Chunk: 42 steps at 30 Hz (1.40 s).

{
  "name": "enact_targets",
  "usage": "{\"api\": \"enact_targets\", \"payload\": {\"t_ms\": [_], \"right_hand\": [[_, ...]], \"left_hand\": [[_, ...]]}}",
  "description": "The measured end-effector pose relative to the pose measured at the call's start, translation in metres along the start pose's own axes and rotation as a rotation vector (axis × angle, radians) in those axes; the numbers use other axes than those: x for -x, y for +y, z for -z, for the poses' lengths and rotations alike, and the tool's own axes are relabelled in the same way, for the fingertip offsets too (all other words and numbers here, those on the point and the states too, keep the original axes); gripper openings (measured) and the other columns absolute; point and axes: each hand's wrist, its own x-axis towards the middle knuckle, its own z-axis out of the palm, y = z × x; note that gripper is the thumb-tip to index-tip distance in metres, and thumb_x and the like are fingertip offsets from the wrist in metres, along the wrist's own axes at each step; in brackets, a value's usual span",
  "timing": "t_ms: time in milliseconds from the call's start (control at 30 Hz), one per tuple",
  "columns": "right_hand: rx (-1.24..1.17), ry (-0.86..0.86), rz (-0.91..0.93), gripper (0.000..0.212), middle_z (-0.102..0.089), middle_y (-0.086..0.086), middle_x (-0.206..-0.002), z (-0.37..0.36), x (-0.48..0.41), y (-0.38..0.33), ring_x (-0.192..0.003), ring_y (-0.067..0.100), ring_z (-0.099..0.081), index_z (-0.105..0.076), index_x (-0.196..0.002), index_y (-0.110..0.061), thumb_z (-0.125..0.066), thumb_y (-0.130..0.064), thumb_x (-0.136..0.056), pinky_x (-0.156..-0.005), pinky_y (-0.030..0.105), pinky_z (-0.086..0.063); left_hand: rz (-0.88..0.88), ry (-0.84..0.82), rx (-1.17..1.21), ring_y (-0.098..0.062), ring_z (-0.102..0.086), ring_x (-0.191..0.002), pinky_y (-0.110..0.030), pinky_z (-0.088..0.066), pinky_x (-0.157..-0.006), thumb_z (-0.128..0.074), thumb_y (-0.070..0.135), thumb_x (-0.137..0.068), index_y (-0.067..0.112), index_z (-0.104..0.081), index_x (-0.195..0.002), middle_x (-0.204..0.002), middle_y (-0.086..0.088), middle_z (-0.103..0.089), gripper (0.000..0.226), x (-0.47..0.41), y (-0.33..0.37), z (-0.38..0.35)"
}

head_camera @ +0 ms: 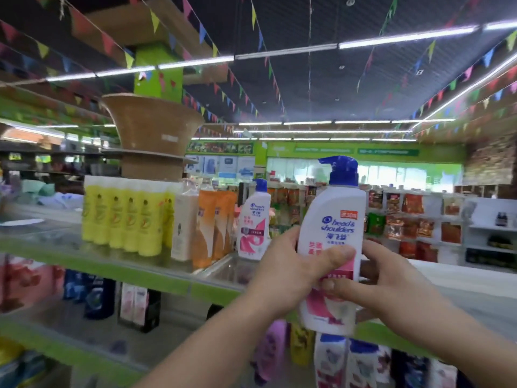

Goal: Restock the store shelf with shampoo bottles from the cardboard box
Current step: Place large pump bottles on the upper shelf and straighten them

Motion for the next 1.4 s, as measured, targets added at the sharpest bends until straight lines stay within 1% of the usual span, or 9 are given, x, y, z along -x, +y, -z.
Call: {"api": "enact_targets", "payload": {"t_ms": [100, 300, 467, 600, 667, 900, 1033, 1233, 1400], "right_hand": [[-0.001, 0.055, -0.041, 0.049, -0.077, 0.000, -0.099, -0.008, -0.041, 0.003, -0.086, 0.023, -0.076, -0.062, -0.117, -0.026, -0.084, -0.025, -0.074, -0.075, 0.052, -0.061], [0.076, 0.159, -0.139, 0.048, -0.075, -0.002, -0.103, -0.022, -0.125, 0.032, -0.086, 0.021, -0.076, -0.062, -0.114, -0.027, -0.087, -0.030, -0.073, -0.072, 0.050, -0.062], [0.111, 0.179, -0.252, 0.041, -0.076, -0.002, -0.095, -0.040, -0.191, 0.065, -0.086, 0.021, -0.075, -0.063, -0.109, -0.020, -0.086, -0.022, -0.074, -0.070, 0.051, -0.063], [0.116, 0.179, -0.292, 0.040, -0.076, -0.001, -0.096, -0.047, -0.231, 0.087, -0.085, 0.019, -0.075, -0.062, -0.109, -0.018, -0.085, -0.020, -0.076, -0.070, 0.049, -0.063], [0.107, 0.184, -0.302, 0.041, -0.075, 0.000, -0.097, -0.048, -0.245, 0.094, -0.086, 0.020, -0.074, -0.060, -0.110, -0.018, -0.084, -0.017, -0.077, -0.069, 0.047, -0.063], [0.118, 0.172, -0.317, 0.041, -0.075, -0.002, -0.099, -0.050, -0.271, 0.117, -0.088, 0.021, -0.074, -0.060, -0.111, -0.019, -0.083, -0.016, -0.078, -0.069, 0.043, -0.063], [0.093, 0.160, -0.314, 0.043, -0.075, -0.003, -0.100, -0.054, -0.278, 0.125, -0.087, 0.018, -0.074, -0.059, -0.114, -0.019, -0.083, -0.017, -0.078, -0.065, 0.038, -0.061], [0.138, 0.131, -0.293, 0.042, -0.074, -0.005, -0.103, -0.054, -0.279, 0.127, -0.093, 0.016, -0.072, -0.059, -0.117, -0.022, -0.081, -0.022, -0.081, -0.067, 0.035, -0.060], [0.298, 0.111, -0.271, 0.041, -0.068, -0.014, -0.102, -0.052, -0.275, 0.123, -0.090, 0.008, -0.065, -0.057, -0.117, -0.028, -0.078, -0.036, -0.083, -0.061, 0.034, -0.059]], "left_hand": [[-0.011, 0.030, -0.079, -0.002, -0.071, -0.085, -0.025, -0.061, -0.073, -0.079, 0.053, -0.073, 0.035, -0.061, -0.112, -0.099, 0.013, -0.074, 0.047, -0.029, -0.016, 0.024], [0.017, 0.125, -0.301, 0.005, -0.053, -0.107, -0.029, -0.047, -0.098, -0.072, 0.052, -0.079, 0.043, -0.053, -0.114, -0.115, 0.026, -0.056, 0.041, -0.041, -0.072, 0.068], [-0.028, 0.117, -0.318, 0.011, -0.055, -0.098, -0.022, -0.049, -0.091, -0.078, 0.043, -0.073, 0.045, -0.062, -0.094, -0.102, 0.029, -0.056, 0.026, -0.038, -0.096, 0.096], [-0.114, 0.100, -0.385, 0.019, -0.047, -0.103, -0.005, -0.039, -0.085, -0.074, 0.052, -0.070, 0.052, -0.058, -0.096, -0.109, 0.038, -0.048, 0.030, -0.034, -0.102, 0.117], [-0.130, 0.072, -0.384, 0.021, -0.045, -0.106, -0.005, -0.037, -0.086, -0.074, 0.053, -0.073, 0.058, -0.054, -0.099, -0.111, 0.038, -0.048, 0.033, -0.032, -0.105, 0.127], [-0.194, 0.138, -0.325, 0.010, -0.053, -0.109, -0.005, -0.043, -0.081, -0.061, 0.068, -0.054, 0.056, -0.061, -0.101, -0.114, 0.029, -0.056, 0.048, -0.036, -0.119, 0.144], [-0.234, 0.174, -0.283, -0.001, -0.060, -0.103, -0.007, -0.047, -0.080, -0.064, 0.062, -0.056, 0.046, -0.068, -0.096, -0.107, 0.021, -0.062, 0.043, -0.039, -0.124, 0.149], [-0.246, 0.208, -0.256, -0.004, -0.062, -0.100, -0.024, -0.053, -0.080, -0.064, 0.060, -0.055, 0.043, -0.069, -0.093, -0.102, 0.018, -0.065, 0.042, -0.041, -0.131, 0.148], [-0.224, 0.184, -0.264, -0.003, -0.062, -0.101, -0.017, -0.052, -0.076, -0.064, 0.060, -0.057, 0.044, -0.068, -0.094, -0.104, 0.019, -0.065, 0.040, -0.038, -0.137, 0.147]]}}
